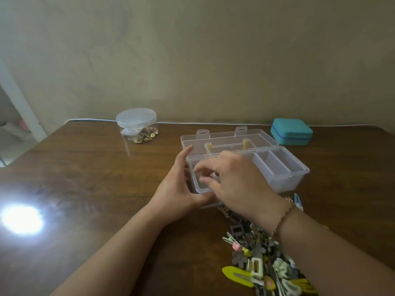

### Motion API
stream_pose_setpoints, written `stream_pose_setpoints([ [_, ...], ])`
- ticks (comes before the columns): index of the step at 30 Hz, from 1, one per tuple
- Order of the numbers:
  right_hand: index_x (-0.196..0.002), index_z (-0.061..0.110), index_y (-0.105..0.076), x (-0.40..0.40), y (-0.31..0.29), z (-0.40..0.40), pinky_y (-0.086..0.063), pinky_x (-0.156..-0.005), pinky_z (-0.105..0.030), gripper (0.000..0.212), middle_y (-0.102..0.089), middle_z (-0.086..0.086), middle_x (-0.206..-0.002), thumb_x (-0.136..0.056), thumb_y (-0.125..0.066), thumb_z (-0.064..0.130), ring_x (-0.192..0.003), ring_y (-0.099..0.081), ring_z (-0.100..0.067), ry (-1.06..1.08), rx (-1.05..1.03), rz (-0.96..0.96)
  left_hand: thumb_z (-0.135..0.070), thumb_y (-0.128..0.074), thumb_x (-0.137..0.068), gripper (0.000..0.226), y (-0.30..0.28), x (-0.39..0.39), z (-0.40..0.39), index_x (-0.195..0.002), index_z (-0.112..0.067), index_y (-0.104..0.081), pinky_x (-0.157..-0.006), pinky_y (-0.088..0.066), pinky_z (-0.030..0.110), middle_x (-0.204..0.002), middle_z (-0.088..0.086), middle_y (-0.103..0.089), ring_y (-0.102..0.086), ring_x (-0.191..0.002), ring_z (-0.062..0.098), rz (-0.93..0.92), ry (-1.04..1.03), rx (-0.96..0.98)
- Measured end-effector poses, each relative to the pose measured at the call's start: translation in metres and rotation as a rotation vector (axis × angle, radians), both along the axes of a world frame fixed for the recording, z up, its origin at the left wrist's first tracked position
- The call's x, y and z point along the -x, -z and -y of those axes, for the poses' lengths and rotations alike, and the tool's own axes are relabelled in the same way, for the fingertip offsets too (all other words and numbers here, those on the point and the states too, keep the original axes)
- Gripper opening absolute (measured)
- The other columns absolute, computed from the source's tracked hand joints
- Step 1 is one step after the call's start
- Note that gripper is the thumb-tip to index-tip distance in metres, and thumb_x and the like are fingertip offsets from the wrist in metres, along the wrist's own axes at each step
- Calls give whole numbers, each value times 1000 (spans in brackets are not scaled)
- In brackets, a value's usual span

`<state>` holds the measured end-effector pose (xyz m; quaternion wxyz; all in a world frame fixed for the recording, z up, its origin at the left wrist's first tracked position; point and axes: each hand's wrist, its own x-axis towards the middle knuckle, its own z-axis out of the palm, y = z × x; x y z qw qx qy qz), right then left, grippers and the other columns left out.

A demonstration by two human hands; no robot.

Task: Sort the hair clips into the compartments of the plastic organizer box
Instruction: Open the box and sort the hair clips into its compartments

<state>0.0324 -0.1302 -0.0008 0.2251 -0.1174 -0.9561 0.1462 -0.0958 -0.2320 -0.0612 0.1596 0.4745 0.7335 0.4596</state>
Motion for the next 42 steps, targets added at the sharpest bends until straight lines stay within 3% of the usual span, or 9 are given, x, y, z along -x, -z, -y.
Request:
stream_pose_setpoints([
  [5,-106,31,-68,-45,-15,-17,-50,-73,-17,18,-68,9,-93,-91,-59,24,-85,-60,-1,24,135,-141,-61,-83,-52,121,-2,-1,3,-148,-52,-9,-94,-43,22,-136,-17,-44,-50,-119,5,30,-10,11],
  [8,-85,41,-66,-81,-32,-43,-44,-55,-13,15,-65,20,-81,-87,-66,26,-73,-58,8,224,139,198,-58,-84,-55,117,-2,0,2,-147,-52,-12,-91,-41,17,-133,-23,-40,-49,-114,-1,29,-12,14],
  [11,-72,40,-65,-92,-34,-51,-50,-63,-21,13,-66,20,-74,-83,-69,35,-70,-59,5,320,90,469,-59,-84,-58,113,-2,1,0,-147,-54,-14,-93,-38,19,-134,-28,-35,-44,-119,-1,13,-4,23],
  [17,-71,25,-69,-70,-4,-38,-53,-56,-29,29,-65,8,-65,-83,-61,51,-62,-60,-7,461,-107,537,-67,-83,-52,109,-1,1,0,-140,-61,-20,-105,-46,36,-134,-32,-38,-46,-129,6,4,33,54],
  [23,-75,27,-61,-70,-6,-37,-39,-48,-23,22,-59,10,-70,-85,-62,46,-65,-57,-7,495,-143,622,-59,-87,-56,106,-4,1,2,-139,-61,-21,-107,-45,38,-137,-30,-40,-45,-129,2,7,49,57],
  [28,-72,27,-67,-71,-6,-44,-49,-54,-24,17,-66,8,-71,-83,-61,38,-68,-62,-7,471,-47,653,-62,-85,-53,106,-4,1,2,-138,-62,-22,-106,-46,42,-137,-27,-43,-47,-128,4,15,54,60],
  [35,-72,33,-62,-88,-25,-52,-50,-56,-25,10,-66,11,-72,-77,-70,37,-61,-60,-5,267,214,500,-67,-82,-51,107,-4,2,0,-139,-60,-21,-108,-44,44,-125,-44,-35,-45,-126,0,-1,63,69],
  [38,-87,43,-62,-77,-36,-36,-50,-56,-18,17,-69,17,-78,-75,-74,38,-63,-64,-3,107,408,199,-67,-83,-52,107,-3,2,-1,-138,-60,-21,-110,-41,48,-127,-40,-37,-45,-127,3,-6,58,77],
  [42,-90,30,-59,-31,-23,-4,-46,-53,-13,18,-72,3,-76,-81,-72,23,-63,-65,1,48,558,-188,-67,-83,-53,106,-2,1,-1,-140,-58,-22,-110,-39,48,-141,-26,-41,-46,-129,3,-32,47,52],
])
